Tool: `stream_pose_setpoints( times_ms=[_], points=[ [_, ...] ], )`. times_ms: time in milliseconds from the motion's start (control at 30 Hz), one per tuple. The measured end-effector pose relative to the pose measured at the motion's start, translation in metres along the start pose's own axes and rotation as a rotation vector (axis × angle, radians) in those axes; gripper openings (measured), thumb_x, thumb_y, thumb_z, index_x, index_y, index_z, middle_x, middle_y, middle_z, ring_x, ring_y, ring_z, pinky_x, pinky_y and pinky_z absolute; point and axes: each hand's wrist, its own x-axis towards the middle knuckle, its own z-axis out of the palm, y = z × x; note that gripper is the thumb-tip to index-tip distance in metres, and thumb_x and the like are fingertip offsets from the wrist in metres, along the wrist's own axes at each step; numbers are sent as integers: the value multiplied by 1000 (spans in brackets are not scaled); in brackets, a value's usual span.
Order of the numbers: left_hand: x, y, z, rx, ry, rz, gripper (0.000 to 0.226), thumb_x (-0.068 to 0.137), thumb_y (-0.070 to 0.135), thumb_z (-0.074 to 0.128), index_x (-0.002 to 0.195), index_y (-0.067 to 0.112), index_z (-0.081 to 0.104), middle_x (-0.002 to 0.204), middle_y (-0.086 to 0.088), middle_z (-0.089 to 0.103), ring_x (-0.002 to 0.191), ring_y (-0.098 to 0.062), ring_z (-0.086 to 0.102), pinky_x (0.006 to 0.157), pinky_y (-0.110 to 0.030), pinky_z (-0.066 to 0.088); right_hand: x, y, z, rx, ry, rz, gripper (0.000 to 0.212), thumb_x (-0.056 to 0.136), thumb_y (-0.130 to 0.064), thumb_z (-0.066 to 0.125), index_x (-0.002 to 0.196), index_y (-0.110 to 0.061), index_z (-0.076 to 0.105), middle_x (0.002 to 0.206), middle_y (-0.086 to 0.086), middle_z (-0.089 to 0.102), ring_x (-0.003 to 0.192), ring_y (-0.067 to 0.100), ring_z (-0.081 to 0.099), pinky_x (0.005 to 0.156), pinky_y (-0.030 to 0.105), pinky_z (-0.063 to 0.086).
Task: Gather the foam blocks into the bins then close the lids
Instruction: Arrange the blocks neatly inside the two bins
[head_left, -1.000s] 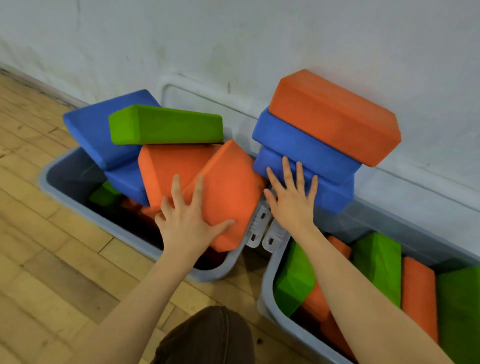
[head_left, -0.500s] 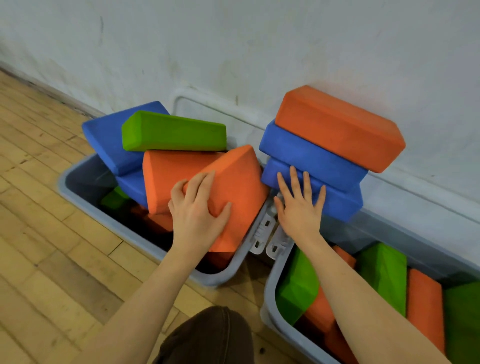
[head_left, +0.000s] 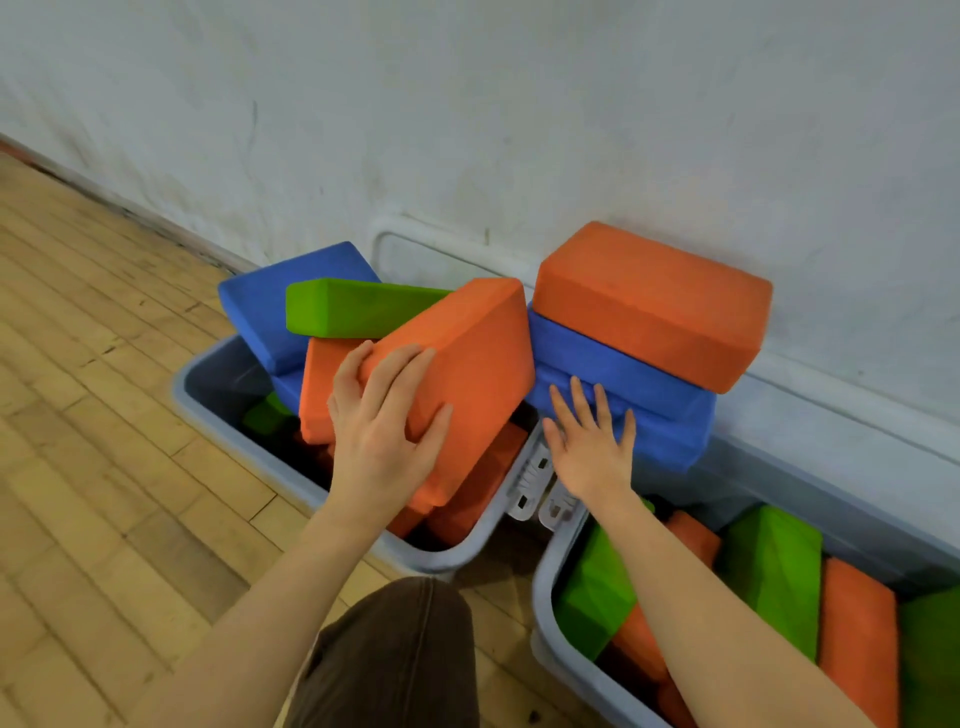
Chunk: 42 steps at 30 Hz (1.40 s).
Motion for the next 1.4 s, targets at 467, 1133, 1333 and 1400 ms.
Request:
stream_pose_setpoints(
  times_ms=[467,1133,1333,1400],
  points=[
    [-52,-43,32,447,-542,-191,67,82,54,42,142,26,38,151,-12,30,125,-44,42,100,-57,34,-7,-47,-3,281,85,-287,50,99,-53,27,147,-45,17,160,-4,-4,141,17,20,112,39,9],
    [-76,117,124,50,-974,407,60,84,48,46,135,16,47,139,-15,43,125,-36,42,100,-44,25,-145,132,43,244,66,77,61,81,-59,30,124,-26,59,126,-5,59,113,22,55,92,35,28],
    [-102,128,159,412,-1270,657,86,84,67,43,150,23,9,155,-13,15,140,-34,17,112,-52,3,-154,153,64,-18,-316,19,91,74,-76,44,149,-30,23,156,-2,24,143,19,23,115,42,-1],
    [-104,127,168,421,-1257,676,83,84,67,41,150,24,15,153,-11,26,139,-35,23,113,-51,4,-147,149,72,-99,-295,2,94,74,-74,52,150,-28,20,154,2,29,141,21,27,115,43,-3]
  ],
)
